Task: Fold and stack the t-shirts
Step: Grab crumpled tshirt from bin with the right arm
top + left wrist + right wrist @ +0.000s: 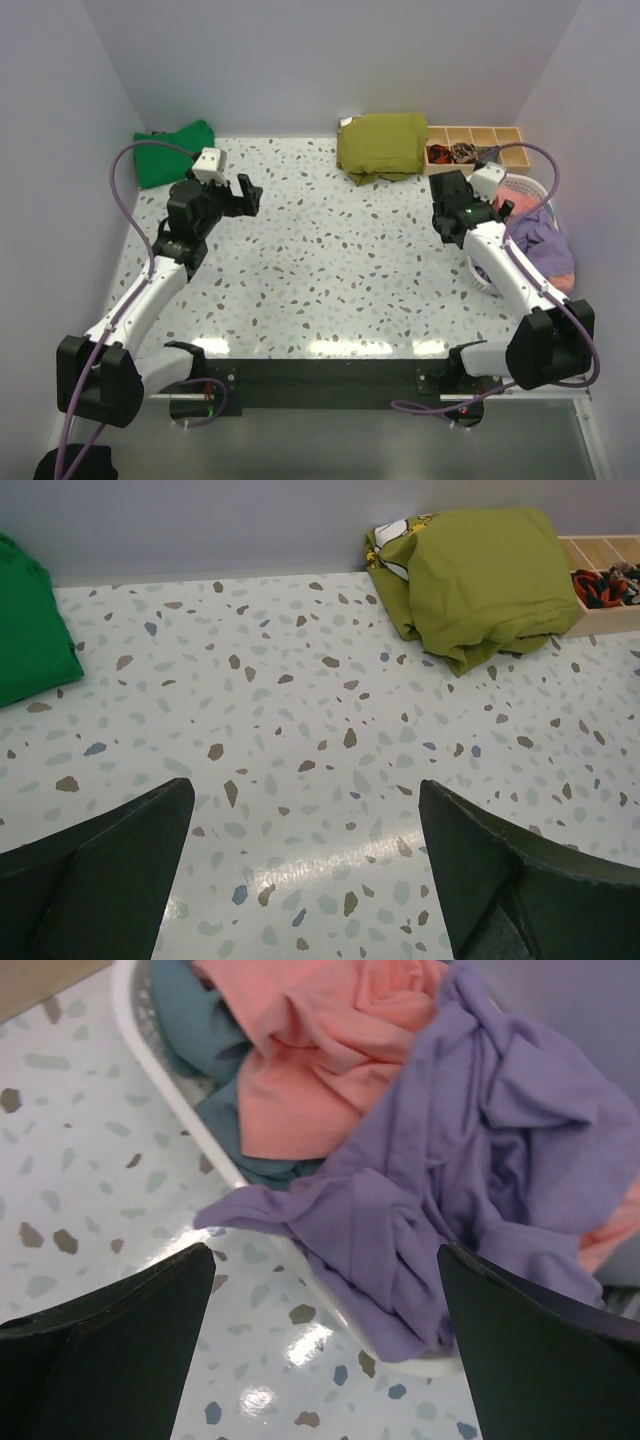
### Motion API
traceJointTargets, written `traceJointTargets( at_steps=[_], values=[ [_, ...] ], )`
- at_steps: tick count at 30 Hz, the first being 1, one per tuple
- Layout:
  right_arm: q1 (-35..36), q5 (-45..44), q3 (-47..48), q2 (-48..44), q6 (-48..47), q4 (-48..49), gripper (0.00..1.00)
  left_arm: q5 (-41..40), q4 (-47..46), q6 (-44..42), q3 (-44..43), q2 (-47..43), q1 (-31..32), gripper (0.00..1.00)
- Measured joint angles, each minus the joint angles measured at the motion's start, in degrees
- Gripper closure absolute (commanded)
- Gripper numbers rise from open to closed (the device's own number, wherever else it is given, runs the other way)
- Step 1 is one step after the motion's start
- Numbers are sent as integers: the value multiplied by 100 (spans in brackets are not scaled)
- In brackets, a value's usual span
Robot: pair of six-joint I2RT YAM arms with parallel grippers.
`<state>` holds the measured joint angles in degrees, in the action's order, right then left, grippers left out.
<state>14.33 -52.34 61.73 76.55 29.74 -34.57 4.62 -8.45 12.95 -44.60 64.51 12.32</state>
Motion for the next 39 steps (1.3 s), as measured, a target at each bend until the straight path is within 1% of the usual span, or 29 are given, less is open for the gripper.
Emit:
traceJointTargets(
  at_steps=[5,9,12,15,17,20,21,23,24,27,28,29,30,32,33,39],
  values=[
    [-4,-769,-4,-216,1145,-1209,1,289,-50,4,0,109,52,0],
    [-26,-1191,-184,-509,1974,-1991,1,431,-57,68,9,221,98,0],
    [-114,-1349,-494,-723,2444,-2402,1,551,-120,140,52,225,122,0],
    [-280,-1412,-793,-809,2704,-2566,2,649,-151,149,92,236,136,0],
    [-409,-1399,-970,-839,2763,-2562,6,710,-164,149,109,269,136,0],
    [-564,-1340,-1163,-896,2710,-2415,18,772,-177,149,111,345,136,0],
    [-612,-1281,-1211,-925,2667,-2328,27,785,-181,149,116,363,136,0],
    [-691,-1228,-1276,-981,2533,-2138,31,802,-205,149,140,374,136,0],
    [-723,-1204,-1290,-1005,2472,-2033,44,807,-205,146,144,376,136,0],
    [-846,-1088,-1314,-1060,2271,-1720,55,804,-234,146,144,378,136,0],
    [-905,-1045,-1318,-1067,2188,-1615,62,804,-251,146,151,378,136,0],
    [-966,-981,-1318,-1073,2118,-1515,64,804,-286,146,170,378,136,0],
    [-1029,-935,-1325,-1073,2046,-1399,72,804,-293,146,186,378,136,0],
    [-1152,-844,-1351,-1073,1902,-1193,99,800,-304,144,227,378,136,0],
    [-1209,-796,-1373,-1073,1834,-1104,100,798,-293,144,234,378,136,0],
    [-1408,-267,-1604,-1233,1357,-481,100,704,-306,125,291,376,136,0]
  ],
)
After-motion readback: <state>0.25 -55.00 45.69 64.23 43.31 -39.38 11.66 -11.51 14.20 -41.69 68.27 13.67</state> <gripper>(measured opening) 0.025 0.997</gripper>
